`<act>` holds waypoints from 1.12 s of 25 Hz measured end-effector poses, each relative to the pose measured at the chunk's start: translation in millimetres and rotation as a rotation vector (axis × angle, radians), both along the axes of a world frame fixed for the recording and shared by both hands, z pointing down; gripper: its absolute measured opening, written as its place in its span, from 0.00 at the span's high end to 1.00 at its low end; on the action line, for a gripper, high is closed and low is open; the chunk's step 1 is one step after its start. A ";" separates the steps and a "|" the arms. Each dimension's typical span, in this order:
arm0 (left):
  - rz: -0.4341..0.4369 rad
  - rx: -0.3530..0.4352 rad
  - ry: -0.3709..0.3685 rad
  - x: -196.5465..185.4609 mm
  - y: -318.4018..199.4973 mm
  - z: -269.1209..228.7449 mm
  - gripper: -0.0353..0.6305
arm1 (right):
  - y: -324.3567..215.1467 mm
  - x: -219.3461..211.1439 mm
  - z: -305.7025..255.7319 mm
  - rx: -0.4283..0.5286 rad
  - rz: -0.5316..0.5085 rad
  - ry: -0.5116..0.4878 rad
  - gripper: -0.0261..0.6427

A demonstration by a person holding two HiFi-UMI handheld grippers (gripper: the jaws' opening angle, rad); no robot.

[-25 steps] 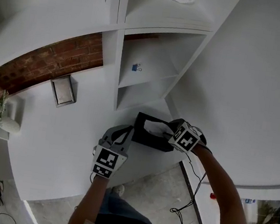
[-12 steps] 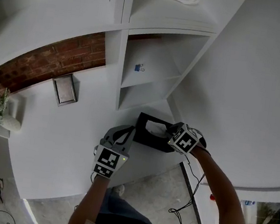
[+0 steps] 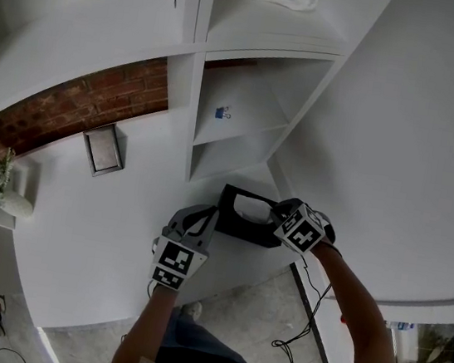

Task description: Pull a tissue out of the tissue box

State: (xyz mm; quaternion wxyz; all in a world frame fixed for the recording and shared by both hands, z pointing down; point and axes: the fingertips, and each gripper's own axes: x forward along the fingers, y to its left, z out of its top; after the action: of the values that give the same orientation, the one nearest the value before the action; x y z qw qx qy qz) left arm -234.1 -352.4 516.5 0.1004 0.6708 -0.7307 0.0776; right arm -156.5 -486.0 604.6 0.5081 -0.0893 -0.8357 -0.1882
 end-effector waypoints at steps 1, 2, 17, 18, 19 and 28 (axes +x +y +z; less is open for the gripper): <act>0.003 0.001 0.000 0.8 -0.2 -0.5 0.94 | -0.5 -0.3 -4.0 0.006 0.007 -0.015 0.96; 0.006 0.002 0.000 1.6 -0.5 -1.2 0.94 | -0.9 -0.5 -8.0 0.012 0.014 -0.030 0.96; 0.041 0.026 -0.010 3.7 -2.6 -12.3 0.94 | -19.2 -1.5 -63.6 0.102 0.127 -0.218 0.96; 0.042 0.028 -0.011 3.5 -2.4 -13.3 0.94 | -19.7 -1.4 -67.3 0.105 0.133 -0.227 0.96; 0.044 0.031 -0.011 3.3 -2.2 -14.4 0.94 | -19.8 -1.2 -70.8 0.108 0.140 -0.236 0.96; 0.068 0.055 -0.021 4.2 -2.7 -25.9 0.94 | -13.6 4.7 -101.5 0.119 0.198 -0.323 0.96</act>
State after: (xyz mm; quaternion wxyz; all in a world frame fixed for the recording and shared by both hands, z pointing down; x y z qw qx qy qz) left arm -229.9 -355.1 490.6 0.0715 0.6970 -0.7103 0.0676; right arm -151.8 -499.6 503.1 0.3880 0.0550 -0.8984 -0.1983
